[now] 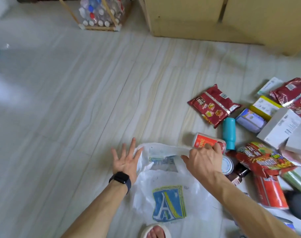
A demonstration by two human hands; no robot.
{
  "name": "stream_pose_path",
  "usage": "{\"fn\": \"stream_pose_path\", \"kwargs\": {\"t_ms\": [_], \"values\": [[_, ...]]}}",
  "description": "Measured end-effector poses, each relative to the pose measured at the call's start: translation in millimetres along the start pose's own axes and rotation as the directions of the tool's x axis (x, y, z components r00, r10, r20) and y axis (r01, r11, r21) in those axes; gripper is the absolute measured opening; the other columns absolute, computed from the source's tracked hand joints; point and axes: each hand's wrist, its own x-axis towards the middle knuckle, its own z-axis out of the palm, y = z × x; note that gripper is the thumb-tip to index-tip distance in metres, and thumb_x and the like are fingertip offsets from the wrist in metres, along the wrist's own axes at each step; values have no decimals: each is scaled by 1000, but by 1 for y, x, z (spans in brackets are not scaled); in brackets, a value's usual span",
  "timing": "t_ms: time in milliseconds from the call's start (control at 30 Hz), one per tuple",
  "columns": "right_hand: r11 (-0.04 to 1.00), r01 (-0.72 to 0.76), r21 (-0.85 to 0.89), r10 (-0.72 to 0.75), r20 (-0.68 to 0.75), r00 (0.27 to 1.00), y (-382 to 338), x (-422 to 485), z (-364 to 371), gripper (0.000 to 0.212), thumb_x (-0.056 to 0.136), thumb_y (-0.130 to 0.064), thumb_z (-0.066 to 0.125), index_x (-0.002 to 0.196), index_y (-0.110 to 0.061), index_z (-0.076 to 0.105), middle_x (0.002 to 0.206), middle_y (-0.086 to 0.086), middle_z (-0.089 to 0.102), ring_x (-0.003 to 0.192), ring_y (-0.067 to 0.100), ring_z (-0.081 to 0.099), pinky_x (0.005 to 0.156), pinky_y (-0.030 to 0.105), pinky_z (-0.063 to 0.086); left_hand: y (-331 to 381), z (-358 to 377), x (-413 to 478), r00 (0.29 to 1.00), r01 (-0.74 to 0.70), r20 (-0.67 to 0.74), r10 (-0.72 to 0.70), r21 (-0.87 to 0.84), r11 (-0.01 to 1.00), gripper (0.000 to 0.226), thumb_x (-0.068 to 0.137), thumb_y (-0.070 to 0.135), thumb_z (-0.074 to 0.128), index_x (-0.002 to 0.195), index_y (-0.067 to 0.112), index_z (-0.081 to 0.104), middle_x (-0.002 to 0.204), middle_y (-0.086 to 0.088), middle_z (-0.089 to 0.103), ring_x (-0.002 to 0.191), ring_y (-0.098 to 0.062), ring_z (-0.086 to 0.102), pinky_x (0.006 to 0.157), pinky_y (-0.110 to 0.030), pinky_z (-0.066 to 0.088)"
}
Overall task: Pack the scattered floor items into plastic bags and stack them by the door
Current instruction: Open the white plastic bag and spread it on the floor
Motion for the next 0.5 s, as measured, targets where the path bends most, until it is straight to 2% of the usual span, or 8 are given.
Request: {"fn": "stream_pose_path", "kwargs": {"t_ms": [67,133,200,233,267,333,433,500], "values": [[995,49,-87,-40,94,995,4,-4,14,48,87,-64,52,110,-24,66,109,-2,68,110,22,53,96,41,24,9,15,-3,999,-14,-46,19,97,995,96,90,6,45,150,30,-26,150,-5,-44,149,-34,-11,111,-69,-6],[986,80,-144,-52,184,981,5,-18,33,72,76,-68,63,130,-21,50,128,2,54,120,25,42,101,41,22,12,25,-11,997,12,-74,2,177,984,101,78,-5,36,149,26,-28,147,-8,-47,148,-36,-17,108,-71,-9],[980,80,-180,-46,183,982,5,-40,47,97,68,-63,72,143,-16,31,139,9,35,124,28,34,103,47,21,10,27,-21,997,37,-76,-23,196,980,103,68,-4,29,150,23,-27,148,-12,-46,146,-37,-20,107,-71,-9],[976,86,-200,-49,185,982,5,-53,51,103,70,-58,73,149,-16,21,147,12,24,130,30,28,106,52,19,9,27,-29,996,39,-89,-22,193,980,100,70,-2,32,151,20,-23,149,-13,-44,146,-37,-21,108,-71,-7],[972,91,-215,-50,190,980,7,-66,53,102,75,-50,70,153,-16,12,156,15,9,139,33,20,110,58,14,9,24,-39,994,35,-111,-14,191,981,96,75,3,37,154,17,-16,151,-14,-42,146,-36,-21,109,-69,-7],[970,101,-222,-58,193,980,7,-91,50,95,84,-35,60,156,-17,0,160,17,-19,148,36,-2,114,63,3,13,17,-62,983,14,-184,22,188,982,82,82,13,42,156,11,6,154,-13,-37,147,-32,-22,111,-66,-9],[976,150,-157,-125,157,980,0,-121,37,90,83,-31,60,156,-22,7,159,14,-28,149,34,-14,112,62,-7,26,5,-86,936,-98,-322,140,142,985,63,85,20,45,147,13,34,159,-11,-27,148,-28,-18,111,-63,-13],[978,202,-53,-199,56,978,-6,-134,25,74,79,-34,64,147,-27,35,164,13,-10,150,33,-6,112,59,-9,37,-4,-94,885,-222,-390,256,130,966,52,87,22,48,138,14,45,163,-11,-9,150,-27,-9,115,-60,-7]]}}
